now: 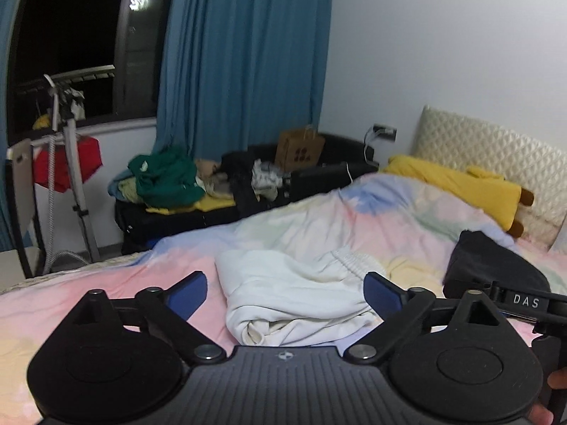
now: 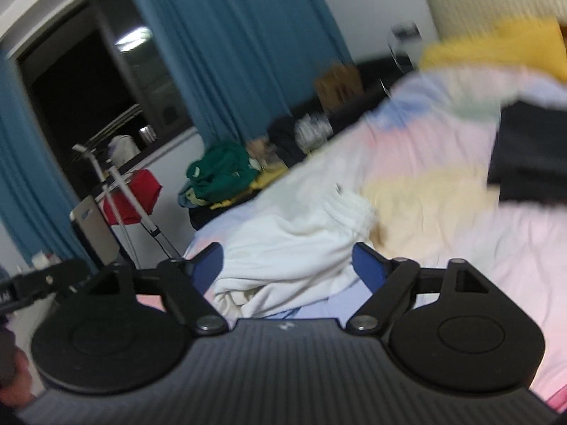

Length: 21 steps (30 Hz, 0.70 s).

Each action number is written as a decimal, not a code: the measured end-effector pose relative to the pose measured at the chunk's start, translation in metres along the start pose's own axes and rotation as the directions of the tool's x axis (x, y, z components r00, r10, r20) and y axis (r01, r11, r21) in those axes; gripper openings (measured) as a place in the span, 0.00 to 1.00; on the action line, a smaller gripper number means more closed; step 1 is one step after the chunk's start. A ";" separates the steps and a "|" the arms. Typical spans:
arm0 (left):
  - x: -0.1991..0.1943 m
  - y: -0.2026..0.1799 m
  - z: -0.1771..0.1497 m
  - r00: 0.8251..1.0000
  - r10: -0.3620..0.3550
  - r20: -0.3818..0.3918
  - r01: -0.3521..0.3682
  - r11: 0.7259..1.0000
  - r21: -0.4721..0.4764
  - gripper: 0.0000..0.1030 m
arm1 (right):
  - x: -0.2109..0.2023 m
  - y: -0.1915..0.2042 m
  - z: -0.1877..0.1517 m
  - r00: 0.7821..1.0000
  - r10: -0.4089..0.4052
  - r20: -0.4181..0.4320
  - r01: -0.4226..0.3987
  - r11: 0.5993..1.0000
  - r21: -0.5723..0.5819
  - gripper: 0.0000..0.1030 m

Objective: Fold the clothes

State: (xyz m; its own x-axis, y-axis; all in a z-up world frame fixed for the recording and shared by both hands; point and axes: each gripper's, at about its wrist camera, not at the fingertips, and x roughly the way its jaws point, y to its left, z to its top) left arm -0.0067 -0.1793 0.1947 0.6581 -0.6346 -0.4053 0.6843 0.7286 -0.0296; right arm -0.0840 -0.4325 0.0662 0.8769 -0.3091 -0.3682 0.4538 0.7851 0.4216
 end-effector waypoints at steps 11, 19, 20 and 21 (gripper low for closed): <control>-0.087 -0.019 -0.049 0.990 0.113 0.088 -0.116 0.993 0.032 1.00 | -0.058 0.042 -0.029 0.993 0.013 0.116 0.005 0.989 -0.149 1.00; -0.093 -0.013 -0.086 0.985 0.158 0.072 -0.159 0.987 0.009 1.00 | -0.047 0.055 -0.064 0.993 -0.023 0.113 0.052 0.964 -0.262 1.00; -0.091 -0.012 -0.089 0.985 0.159 0.066 -0.160 0.987 0.008 1.00 | -0.045 0.054 -0.068 0.993 -0.031 0.112 0.059 0.963 -0.264 1.00; -0.089 -0.011 -0.092 0.985 0.160 0.060 -0.161 0.987 0.007 1.00 | -0.044 0.054 -0.071 0.993 -0.038 0.112 0.067 0.962 -0.265 1.00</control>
State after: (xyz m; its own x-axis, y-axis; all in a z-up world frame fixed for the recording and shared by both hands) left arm -0.1018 -0.1075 0.1466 0.7769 -0.5242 -0.3488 0.5719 0.8192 0.0427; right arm -0.1090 -0.3382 0.0459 0.8713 -0.3970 -0.2886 0.4530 0.8768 0.1616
